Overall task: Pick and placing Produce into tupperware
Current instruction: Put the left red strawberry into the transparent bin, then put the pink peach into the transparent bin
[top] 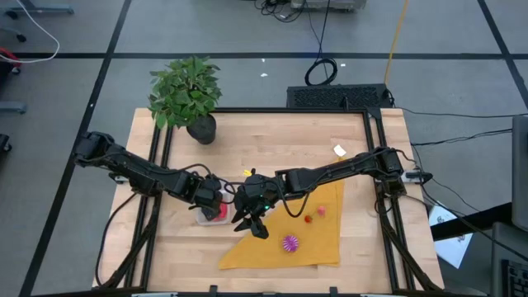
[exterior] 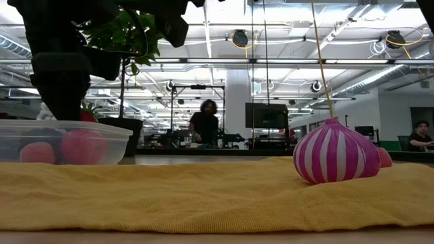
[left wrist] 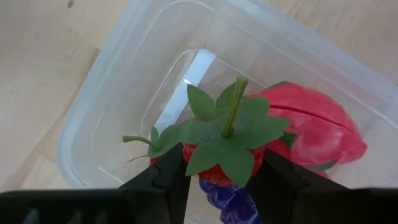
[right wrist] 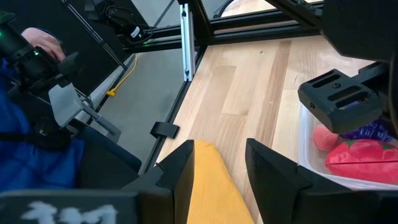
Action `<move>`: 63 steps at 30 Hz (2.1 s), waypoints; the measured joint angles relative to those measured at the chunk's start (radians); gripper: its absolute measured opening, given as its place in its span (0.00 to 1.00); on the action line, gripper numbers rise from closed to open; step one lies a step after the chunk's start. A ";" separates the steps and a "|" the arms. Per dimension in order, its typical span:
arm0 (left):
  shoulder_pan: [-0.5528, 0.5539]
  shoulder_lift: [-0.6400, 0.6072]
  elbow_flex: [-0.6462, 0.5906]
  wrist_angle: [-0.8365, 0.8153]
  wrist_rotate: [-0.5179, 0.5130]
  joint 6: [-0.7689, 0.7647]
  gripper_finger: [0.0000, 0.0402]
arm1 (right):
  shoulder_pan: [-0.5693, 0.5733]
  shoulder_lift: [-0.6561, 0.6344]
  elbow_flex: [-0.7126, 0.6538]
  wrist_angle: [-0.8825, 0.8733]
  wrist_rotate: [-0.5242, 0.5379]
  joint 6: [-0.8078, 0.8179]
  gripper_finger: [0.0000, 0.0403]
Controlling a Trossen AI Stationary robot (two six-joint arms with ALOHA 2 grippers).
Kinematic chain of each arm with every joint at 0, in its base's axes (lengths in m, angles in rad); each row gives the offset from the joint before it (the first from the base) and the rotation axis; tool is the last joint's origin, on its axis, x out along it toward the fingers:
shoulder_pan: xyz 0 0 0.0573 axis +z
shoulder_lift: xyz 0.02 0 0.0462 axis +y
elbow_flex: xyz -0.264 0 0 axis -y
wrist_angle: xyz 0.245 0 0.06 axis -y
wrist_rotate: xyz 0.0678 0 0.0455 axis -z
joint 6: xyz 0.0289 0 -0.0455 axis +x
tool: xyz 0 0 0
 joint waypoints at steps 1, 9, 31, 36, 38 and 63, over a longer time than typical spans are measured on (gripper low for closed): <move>0.000 0.000 0.000 -0.001 0.000 0.000 0.36 | 0.000 0.000 0.000 0.000 0.000 0.000 0.33; 0.000 0.000 0.000 -0.001 0.000 0.000 0.36 | 0.000 0.000 0.000 0.000 0.000 0.000 0.33; 0.000 0.000 -0.001 -0.008 -0.002 -0.010 0.48 | 0.000 0.000 0.000 -0.003 0.000 0.000 0.33; 0.000 0.000 -0.001 -0.007 -0.003 -0.009 0.57 | 0.000 0.000 0.000 -0.003 0.000 0.000 0.33; 0.000 0.000 -0.001 -0.004 -0.002 -0.004 0.60 | 0.000 0.000 0.000 -0.003 0.000 0.000 0.33; -0.499 -0.320 0.211 -0.105 -0.360 -0.133 0.62 | 0.000 -0.001 0.001 -0.321 -0.076 0.002 0.33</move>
